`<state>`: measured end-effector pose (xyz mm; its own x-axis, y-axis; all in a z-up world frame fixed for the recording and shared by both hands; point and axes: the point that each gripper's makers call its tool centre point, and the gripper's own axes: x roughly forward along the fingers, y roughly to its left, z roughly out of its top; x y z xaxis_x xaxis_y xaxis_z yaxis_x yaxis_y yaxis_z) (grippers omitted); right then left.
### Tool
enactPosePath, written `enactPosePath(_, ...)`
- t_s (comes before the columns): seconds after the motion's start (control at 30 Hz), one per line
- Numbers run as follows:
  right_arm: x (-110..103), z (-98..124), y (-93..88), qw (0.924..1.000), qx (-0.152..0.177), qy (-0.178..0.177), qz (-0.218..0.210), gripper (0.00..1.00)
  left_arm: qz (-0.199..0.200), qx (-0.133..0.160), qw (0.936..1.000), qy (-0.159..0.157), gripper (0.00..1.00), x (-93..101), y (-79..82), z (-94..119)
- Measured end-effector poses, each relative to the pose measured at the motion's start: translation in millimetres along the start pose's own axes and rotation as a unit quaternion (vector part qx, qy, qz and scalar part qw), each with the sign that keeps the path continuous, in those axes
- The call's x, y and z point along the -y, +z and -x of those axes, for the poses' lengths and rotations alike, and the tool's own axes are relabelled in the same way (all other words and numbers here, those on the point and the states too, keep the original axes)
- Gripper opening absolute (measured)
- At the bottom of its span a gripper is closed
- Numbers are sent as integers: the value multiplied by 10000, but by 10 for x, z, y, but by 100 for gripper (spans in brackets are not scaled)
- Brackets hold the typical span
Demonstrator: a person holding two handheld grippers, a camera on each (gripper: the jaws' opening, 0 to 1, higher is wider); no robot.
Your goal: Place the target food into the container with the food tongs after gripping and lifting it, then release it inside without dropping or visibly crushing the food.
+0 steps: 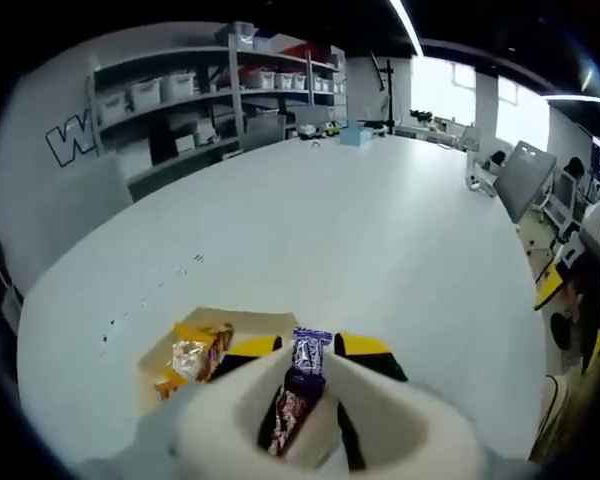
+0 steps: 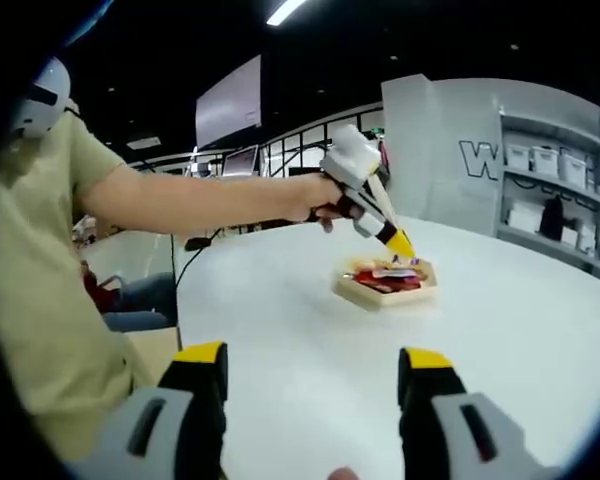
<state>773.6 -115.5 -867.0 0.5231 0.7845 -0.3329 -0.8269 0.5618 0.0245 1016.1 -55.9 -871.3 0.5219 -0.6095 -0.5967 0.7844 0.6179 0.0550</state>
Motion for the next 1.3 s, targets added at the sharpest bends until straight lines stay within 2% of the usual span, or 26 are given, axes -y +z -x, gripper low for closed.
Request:
enactPosePath(0.1, 11, 11, -2, 10000, 7, -15, -10, 67, 149, -28, 9999, 48, 21, -18, -8, -49)
enactPosePath(0.2, 14, 20, -15, 10000, -9, -25, -13, 67, 113, -163, 9997, 137, 23, -31, -56, -98)
enactPosePath(0.4, 15, 29, -20, 10000, -7, -41, -26, 67, 102, -99, 9997, 201, 23, -55, -57, -49)
enactPosePath(0.77, -9, 12, 3, 10000, 13, -15, -6, 67, -11, 47, 9996, 283, 24, -133, -58, 192)
enactPosePath(0.97, -15, -11, 8, 10000, 15, 3, -1, 67, 182, 190, 9989, 389, 23, -242, -128, 385)
enactPosePath(1.3, -34, -56, 23, 10000, 13, 54, 17, 67, 339, 272, 9980, 454, 24, -287, -326, 559)
